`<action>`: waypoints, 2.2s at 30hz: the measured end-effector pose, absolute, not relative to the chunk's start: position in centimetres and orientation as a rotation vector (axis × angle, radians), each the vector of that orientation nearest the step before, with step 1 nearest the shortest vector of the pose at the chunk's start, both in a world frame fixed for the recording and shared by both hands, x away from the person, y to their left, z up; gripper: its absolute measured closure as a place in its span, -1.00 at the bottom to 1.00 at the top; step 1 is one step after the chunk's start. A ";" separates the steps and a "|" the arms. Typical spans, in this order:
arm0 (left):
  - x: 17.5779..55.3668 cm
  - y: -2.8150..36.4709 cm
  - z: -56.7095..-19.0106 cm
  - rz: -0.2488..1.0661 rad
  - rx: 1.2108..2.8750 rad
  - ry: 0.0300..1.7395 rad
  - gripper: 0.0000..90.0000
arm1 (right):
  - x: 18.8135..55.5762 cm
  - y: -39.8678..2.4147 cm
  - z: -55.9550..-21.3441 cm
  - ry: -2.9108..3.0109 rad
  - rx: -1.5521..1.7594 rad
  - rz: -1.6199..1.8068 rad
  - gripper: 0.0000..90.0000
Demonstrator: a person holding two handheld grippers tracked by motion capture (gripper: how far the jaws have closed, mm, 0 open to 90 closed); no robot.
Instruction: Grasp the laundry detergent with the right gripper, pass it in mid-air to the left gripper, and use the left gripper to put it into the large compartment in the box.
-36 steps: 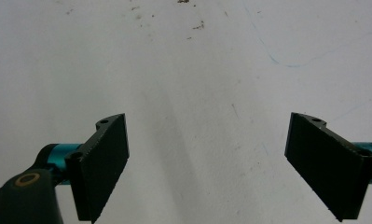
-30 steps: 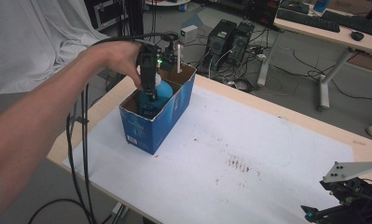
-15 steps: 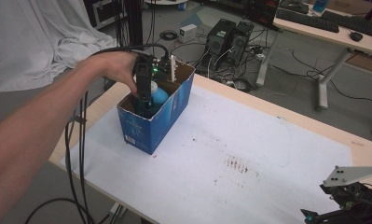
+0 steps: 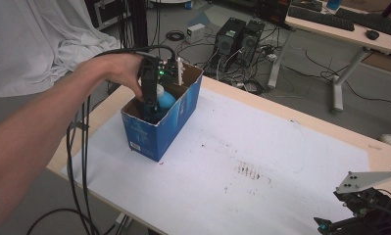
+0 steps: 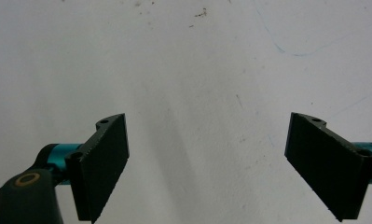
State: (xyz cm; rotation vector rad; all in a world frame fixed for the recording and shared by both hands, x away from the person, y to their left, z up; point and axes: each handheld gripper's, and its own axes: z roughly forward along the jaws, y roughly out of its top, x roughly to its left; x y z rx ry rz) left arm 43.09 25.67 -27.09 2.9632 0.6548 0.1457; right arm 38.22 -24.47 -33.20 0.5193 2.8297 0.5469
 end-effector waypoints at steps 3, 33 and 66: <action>43.2 25.7 -27.1 0.147 2.955 0.664 -0.21 | 38.2 -24.4 -33.3 2.830 0.521 0.547 -0.71; 42.5 23.7 -21.4 0.292 2.909 0.601 -0.46 | 38.0 -24.4 -33.2 2.826 0.531 0.535 -0.71; 40.9 3.8 -28.1 0.109 2.996 0.063 -0.65 | 38.1 -23.7 -32.6 2.815 0.543 0.545 -0.71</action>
